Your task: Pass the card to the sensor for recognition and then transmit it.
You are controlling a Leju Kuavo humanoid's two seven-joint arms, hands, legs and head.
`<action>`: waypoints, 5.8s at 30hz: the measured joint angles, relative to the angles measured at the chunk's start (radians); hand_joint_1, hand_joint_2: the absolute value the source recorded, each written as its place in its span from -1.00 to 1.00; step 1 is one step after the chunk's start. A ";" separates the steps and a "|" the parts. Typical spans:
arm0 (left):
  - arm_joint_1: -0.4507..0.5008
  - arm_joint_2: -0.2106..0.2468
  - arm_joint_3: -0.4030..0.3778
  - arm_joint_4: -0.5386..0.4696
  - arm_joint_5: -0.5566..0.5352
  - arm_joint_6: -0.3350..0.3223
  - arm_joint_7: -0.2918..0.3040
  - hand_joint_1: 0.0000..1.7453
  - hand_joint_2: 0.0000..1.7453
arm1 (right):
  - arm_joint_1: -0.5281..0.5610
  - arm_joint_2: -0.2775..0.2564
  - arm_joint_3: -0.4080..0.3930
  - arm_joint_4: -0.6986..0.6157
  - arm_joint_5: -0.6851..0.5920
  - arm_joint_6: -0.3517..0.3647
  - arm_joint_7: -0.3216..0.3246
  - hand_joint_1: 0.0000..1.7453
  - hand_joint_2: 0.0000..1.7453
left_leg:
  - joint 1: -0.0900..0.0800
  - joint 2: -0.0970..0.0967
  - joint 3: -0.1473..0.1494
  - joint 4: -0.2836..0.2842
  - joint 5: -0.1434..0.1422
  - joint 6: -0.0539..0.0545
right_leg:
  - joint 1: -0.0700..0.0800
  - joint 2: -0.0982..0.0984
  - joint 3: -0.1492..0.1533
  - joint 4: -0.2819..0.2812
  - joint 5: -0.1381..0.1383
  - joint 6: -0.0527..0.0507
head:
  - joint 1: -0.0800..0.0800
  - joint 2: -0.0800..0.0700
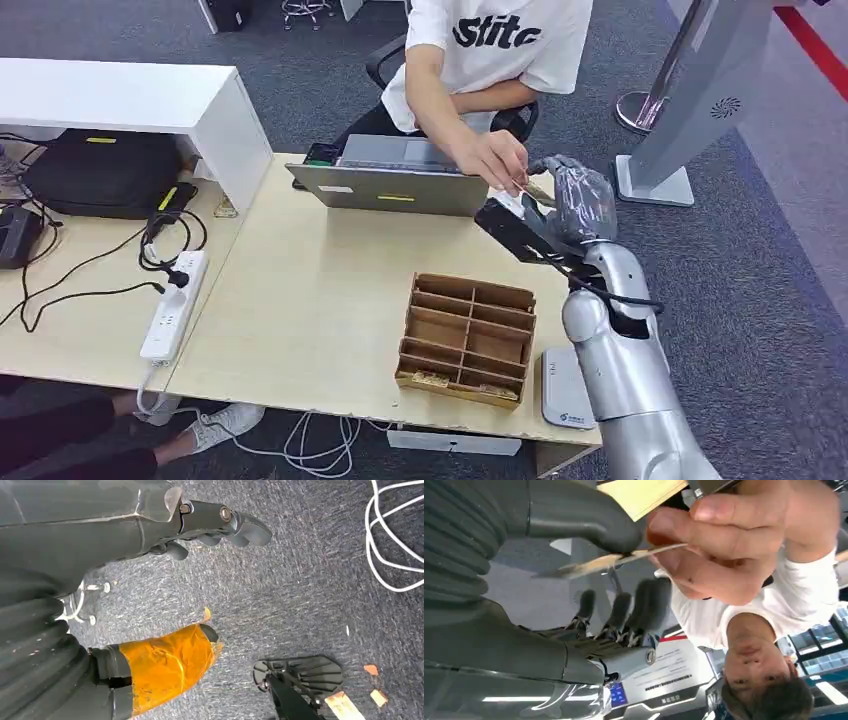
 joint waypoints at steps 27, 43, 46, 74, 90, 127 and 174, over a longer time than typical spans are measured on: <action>0.009 -0.008 0.021 0.000 0.075 0.044 0.013 -1.00 1.00 | 0.448 -0.011 -0.007 -0.488 -0.449 -0.035 -0.352 1.00 1.00 | 0.000 -0.001 -0.002 0.000 -0.001 0.001 | 0.000 -0.001 -0.001 -0.001 -0.001 0.001 | 0.000 0.000; 0.009 -0.019 0.071 0.000 0.113 0.061 0.025 -1.00 1.00 | 0.673 -0.063 -0.125 -0.437 -0.602 0.056 -0.381 1.00 1.00 | 0.000 -0.001 -0.002 0.000 -0.002 0.001 | 0.000 -0.001 -0.001 -0.001 -0.001 0.001 | 0.000 0.000; 0.009 -0.020 0.074 0.000 0.113 0.056 0.025 -1.00 1.00 | 0.673 -0.063 -0.150 -0.392 -0.595 0.087 -0.338 1.00 1.00 | 0.000 -0.001 -0.002 0.000 -0.001 0.001 | 0.000 -0.001 -0.001 -0.001 -0.001 0.001 | 0.000 0.000; 0.009 -0.017 0.079 0.000 0.106 0.046 0.028 -1.00 1.00 | 0.578 -0.063 -0.218 -0.090 -0.542 0.105 -0.266 1.00 1.00 | 0.000 0.000 -0.001 0.000 -0.001 0.001 | 0.000 0.000 0.000 -0.001 -0.001 0.001 | 0.000 0.000; 0.009 -0.016 0.079 0.000 0.113 0.047 0.028 -1.00 1.00 | 0.616 -0.063 -0.217 -0.194 -0.556 0.117 -0.298 1.00 1.00 | 0.000 0.000 -0.002 0.000 -0.001 0.001 | 0.000 0.000 -0.001 -0.001 -0.001 0.001 | 0.000 0.000; 0.002 0.004 0.020 0.000 0.005 -0.002 0.077 -1.00 1.00 | -0.039 0.081 0.114 -0.006 -0.320 0.156 -0.013 -1.00 1.00 | 0.000 0.000 -0.003 0.000 0.002 -0.001 | 0.000 0.000 -0.003 0.000 0.001 -0.001 | 0.000 0.000; 0.013 -0.019 0.080 0.000 0.103 0.073 0.136 -1.00 1.00 | 0.673 -0.186 0.367 -0.558 0.084 -0.168 -0.086 -1.00 1.00 | 0.000 -0.001 -0.004 0.000 -0.001 0.000 | 0.000 0.000 -0.003 -0.002 -0.001 0.001 | 0.000 0.000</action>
